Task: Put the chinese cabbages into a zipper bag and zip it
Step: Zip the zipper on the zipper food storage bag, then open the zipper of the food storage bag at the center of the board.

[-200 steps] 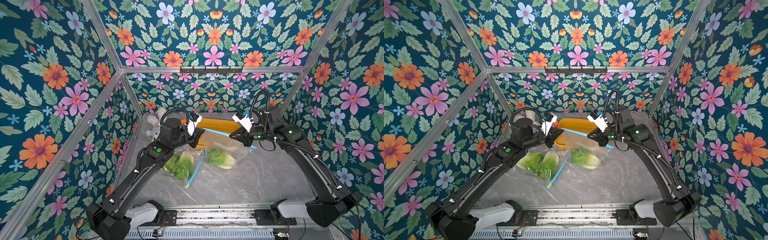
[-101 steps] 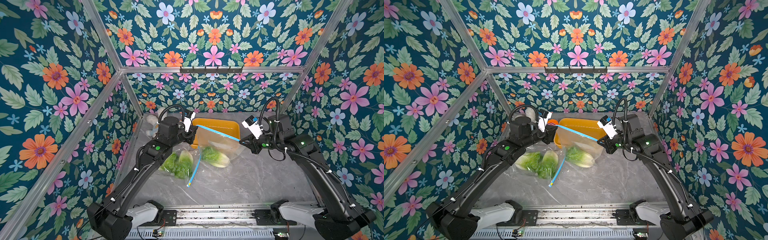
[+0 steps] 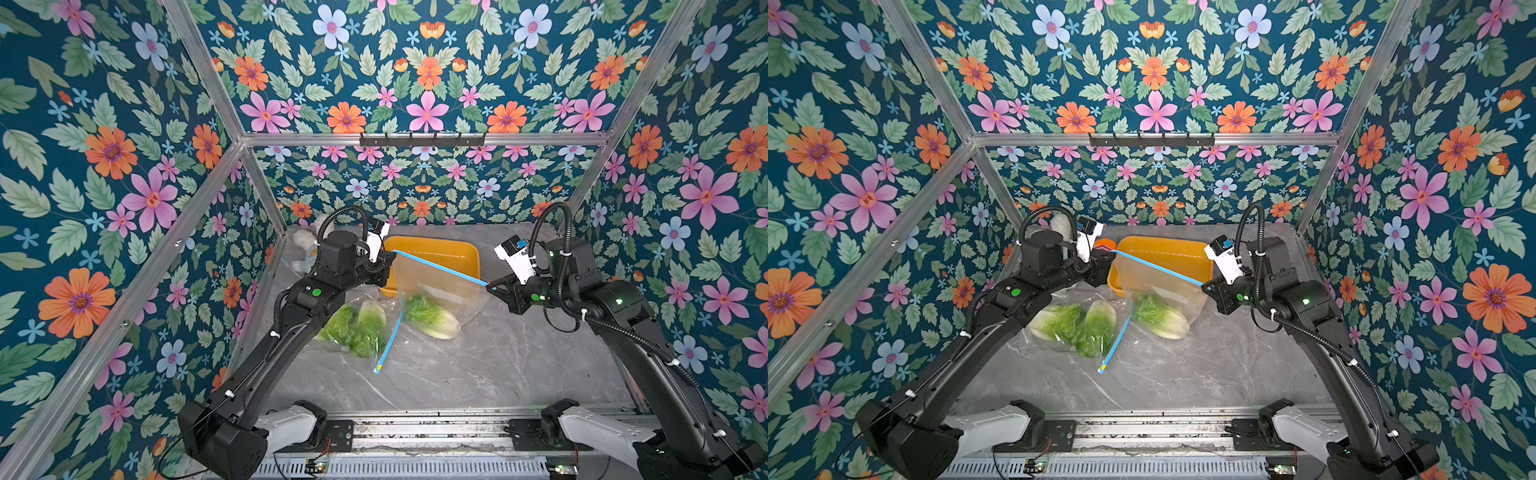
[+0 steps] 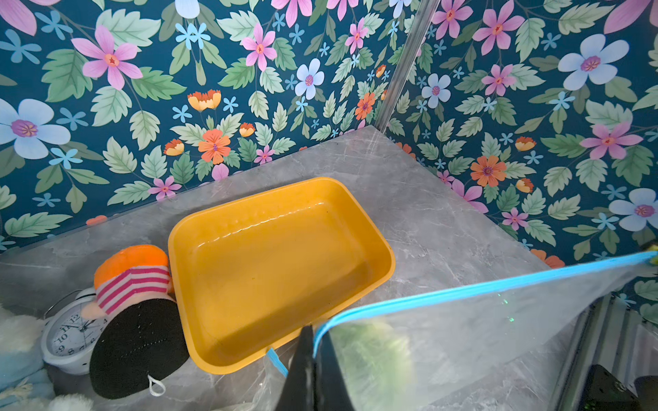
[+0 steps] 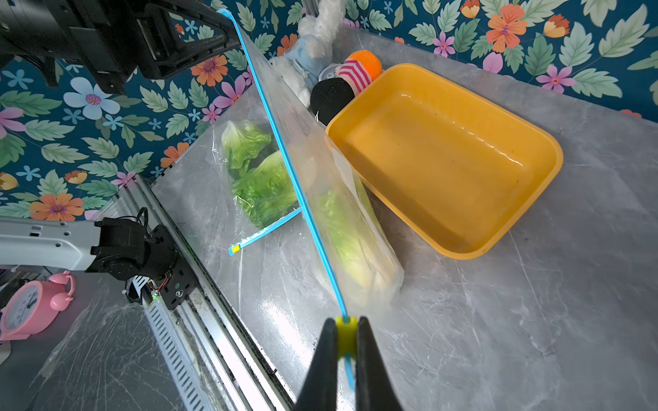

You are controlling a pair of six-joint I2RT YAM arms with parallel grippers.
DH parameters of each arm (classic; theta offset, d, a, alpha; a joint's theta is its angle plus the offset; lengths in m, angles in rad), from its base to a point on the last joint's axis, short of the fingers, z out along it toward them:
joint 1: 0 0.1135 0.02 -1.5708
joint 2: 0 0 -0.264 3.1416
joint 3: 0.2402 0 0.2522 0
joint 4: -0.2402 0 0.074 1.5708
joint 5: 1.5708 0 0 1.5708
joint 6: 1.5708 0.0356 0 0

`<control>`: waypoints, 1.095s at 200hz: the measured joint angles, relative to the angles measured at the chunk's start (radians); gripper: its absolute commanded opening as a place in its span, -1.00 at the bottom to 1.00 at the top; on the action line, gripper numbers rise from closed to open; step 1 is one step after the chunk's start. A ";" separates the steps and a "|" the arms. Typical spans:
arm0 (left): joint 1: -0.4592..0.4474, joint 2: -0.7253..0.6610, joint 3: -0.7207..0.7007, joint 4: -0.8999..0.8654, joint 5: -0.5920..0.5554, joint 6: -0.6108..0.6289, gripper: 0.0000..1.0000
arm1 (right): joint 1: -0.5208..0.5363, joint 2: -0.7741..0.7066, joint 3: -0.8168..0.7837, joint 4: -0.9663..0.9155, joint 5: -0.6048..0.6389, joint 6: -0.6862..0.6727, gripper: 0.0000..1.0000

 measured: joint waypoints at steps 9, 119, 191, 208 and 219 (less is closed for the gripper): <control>0.001 0.000 0.000 0.000 0.003 -0.004 -1.00 | 0.000 -0.002 0.000 0.001 0.000 0.005 -0.88; -0.021 0.050 0.108 0.005 -0.014 -0.080 -1.00 | 0.072 0.001 0.038 -0.025 -0.157 0.200 -0.93; -0.179 0.169 0.249 0.000 -0.130 -0.109 -1.00 | 0.206 -0.097 -0.148 0.215 -0.264 0.529 -0.84; -0.215 0.212 0.257 0.008 -0.152 -0.126 -1.00 | 0.193 -0.140 -0.232 0.243 -0.214 0.601 -0.85; -0.246 0.248 0.258 0.009 -0.156 -0.130 -1.00 | 0.163 -0.171 -0.298 0.259 -0.178 0.655 -0.83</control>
